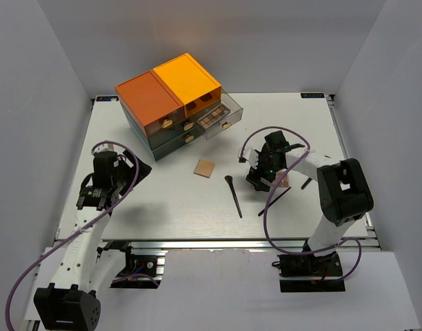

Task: Organize the makeup

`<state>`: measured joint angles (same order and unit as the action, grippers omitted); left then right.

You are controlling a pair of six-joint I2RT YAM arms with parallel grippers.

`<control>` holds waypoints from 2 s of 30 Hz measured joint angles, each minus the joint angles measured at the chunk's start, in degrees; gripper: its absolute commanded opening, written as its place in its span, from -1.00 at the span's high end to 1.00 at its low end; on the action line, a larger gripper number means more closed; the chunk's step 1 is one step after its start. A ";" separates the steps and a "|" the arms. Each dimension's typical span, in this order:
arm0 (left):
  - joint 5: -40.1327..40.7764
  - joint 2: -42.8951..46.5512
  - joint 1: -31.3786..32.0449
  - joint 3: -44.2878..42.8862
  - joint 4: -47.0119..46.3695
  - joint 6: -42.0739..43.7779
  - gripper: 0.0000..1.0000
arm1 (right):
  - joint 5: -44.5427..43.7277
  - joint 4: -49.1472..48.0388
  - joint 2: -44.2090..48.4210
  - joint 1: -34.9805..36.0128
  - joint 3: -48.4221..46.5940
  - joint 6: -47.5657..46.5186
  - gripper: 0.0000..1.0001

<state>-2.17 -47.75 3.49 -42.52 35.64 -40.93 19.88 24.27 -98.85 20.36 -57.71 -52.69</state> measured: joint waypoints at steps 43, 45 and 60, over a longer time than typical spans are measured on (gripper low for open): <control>-0.02 -0.46 -0.04 -0.28 -0.04 0.44 -0.79 | 5.46 4.72 0.83 -2.03 -4.02 4.20 1.00; -0.02 -0.48 -0.04 -0.28 -0.04 0.44 -0.79 | 6.05 4.83 2.21 -2.03 -4.35 5.03 1.00; -0.20 -0.48 -0.07 -0.28 -0.22 0.37 -0.80 | 16.79 7.41 18.14 -2.03 -15.26 11.89 1.00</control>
<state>-2.37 -48.23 3.42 -42.81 35.42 -40.56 36.67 31.68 -80.71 18.33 -72.97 -40.80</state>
